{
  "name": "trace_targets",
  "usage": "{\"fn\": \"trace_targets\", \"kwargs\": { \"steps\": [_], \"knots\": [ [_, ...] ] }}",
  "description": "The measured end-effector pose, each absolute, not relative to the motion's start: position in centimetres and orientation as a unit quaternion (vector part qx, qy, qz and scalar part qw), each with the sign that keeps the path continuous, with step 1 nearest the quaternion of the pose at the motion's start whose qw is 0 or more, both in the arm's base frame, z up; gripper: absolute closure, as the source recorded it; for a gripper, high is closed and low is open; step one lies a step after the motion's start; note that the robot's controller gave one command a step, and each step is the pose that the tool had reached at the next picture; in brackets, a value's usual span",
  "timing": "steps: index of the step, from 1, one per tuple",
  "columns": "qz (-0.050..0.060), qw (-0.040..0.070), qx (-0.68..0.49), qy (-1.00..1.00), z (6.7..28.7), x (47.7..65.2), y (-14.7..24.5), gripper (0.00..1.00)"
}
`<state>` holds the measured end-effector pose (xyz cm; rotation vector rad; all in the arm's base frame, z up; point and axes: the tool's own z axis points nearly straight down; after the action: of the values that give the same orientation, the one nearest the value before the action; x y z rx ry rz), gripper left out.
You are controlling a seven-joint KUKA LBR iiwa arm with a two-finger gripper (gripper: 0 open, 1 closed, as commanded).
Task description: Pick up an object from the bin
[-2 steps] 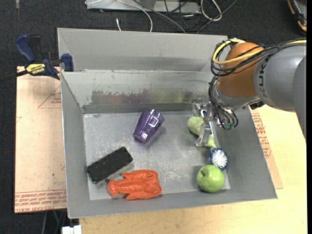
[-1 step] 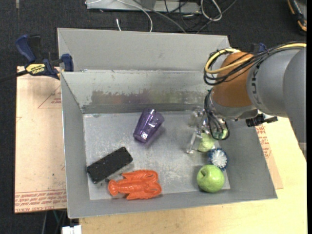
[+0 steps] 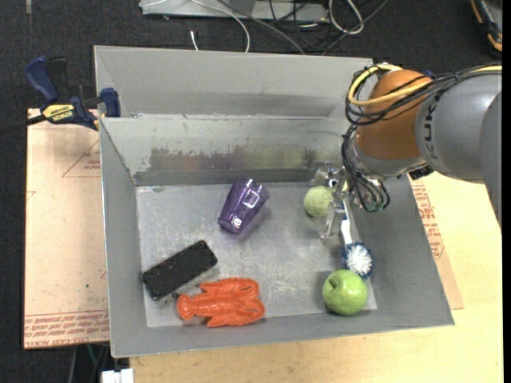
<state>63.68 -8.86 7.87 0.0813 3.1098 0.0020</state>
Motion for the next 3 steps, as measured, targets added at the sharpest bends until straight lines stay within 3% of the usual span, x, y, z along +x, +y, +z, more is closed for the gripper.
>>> {"fn": "trace_targets", "kwargs": {
  "steps": [1, 2, 3],
  "knots": [
    [0.002, 0.010, 0.074, 0.997, 7.0, 60.7, -12.4, 0.00],
    [0.002, 0.017, 0.034, 0.999, 7.7, 63.3, -9.2, 1.00],
    [0.002, 0.017, 0.033, 0.999, 7.8, 63.3, -9.2, 1.00]
  ]
}}
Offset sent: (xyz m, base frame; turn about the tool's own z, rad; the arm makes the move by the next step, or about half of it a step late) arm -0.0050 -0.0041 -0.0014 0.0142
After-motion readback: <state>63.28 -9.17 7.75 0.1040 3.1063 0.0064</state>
